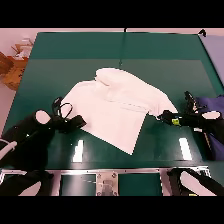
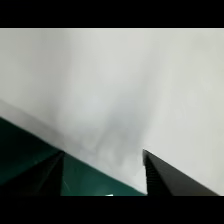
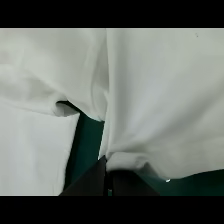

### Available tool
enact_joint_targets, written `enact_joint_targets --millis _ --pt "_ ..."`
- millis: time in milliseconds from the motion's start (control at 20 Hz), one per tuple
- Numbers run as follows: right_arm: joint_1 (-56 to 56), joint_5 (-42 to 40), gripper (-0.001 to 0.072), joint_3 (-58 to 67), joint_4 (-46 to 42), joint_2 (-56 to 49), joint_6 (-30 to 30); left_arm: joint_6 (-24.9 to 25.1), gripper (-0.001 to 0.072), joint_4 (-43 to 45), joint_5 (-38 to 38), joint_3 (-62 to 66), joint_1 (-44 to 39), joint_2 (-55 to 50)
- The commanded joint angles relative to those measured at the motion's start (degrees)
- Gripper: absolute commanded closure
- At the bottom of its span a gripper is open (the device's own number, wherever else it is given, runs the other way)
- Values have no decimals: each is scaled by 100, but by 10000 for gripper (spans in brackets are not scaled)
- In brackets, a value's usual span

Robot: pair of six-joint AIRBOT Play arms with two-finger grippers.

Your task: Fold the shirts.

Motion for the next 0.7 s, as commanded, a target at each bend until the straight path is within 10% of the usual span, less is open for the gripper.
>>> enact_joint_targets --millis 0,100,200,650 --pt "57 35 696 -92 2 4 44 9 295 131 1279 -223 26 -146" --pt "57 149 695 -219 2 11 61 20 392 197 1506 -68 24 -490" --pt "57 317 696 -422 2 85 155 236 657 201 1550 385 24 -833" --pt "1786 184 696 -1609 686 839 772 761 686 702 -70 4113 1180 -2455"
